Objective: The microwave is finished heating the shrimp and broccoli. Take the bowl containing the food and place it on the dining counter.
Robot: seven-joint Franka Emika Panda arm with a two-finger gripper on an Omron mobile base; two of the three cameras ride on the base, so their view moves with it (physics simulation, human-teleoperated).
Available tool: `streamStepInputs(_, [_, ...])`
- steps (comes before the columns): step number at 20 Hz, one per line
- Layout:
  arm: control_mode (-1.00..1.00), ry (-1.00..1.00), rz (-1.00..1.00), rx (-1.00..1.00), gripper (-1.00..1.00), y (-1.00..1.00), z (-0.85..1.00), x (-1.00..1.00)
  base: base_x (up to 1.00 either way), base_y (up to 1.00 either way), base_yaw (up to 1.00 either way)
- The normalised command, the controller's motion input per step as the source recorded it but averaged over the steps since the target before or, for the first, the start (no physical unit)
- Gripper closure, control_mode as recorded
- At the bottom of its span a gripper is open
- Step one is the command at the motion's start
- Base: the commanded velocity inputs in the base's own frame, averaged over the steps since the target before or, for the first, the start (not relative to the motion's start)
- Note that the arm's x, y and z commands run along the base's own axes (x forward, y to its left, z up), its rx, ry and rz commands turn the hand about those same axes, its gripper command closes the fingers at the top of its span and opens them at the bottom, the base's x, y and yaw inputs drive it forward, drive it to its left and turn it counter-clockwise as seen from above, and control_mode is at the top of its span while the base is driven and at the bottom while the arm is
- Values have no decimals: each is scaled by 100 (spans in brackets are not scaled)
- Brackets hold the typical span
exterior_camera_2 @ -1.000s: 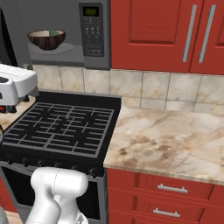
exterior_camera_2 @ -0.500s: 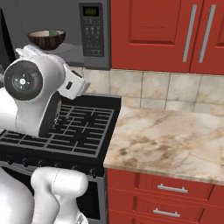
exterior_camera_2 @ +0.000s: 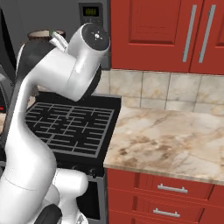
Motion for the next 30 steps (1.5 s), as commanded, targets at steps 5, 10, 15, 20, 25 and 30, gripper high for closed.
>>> streamStepInputs(5, [-100,9,16,21,-100,63,-30,76,0,0,0])
streamStepInputs(10, [-100,0,10,7,-100,55,-3,89,0,0,0])
streamStepInputs(15, [-100,1,3,0,-100,85,0,52,0,0,0])
streamStepInputs(20, [-100,2,5,0,-100,88,0,5,0,0,0])
streamStepInputs(25, [-100,0,13,1,-100,81,6,-25,0,0,0])
streamStepInputs(30, [-100,0,19,8,-100,88,7,-85,0,0,0])
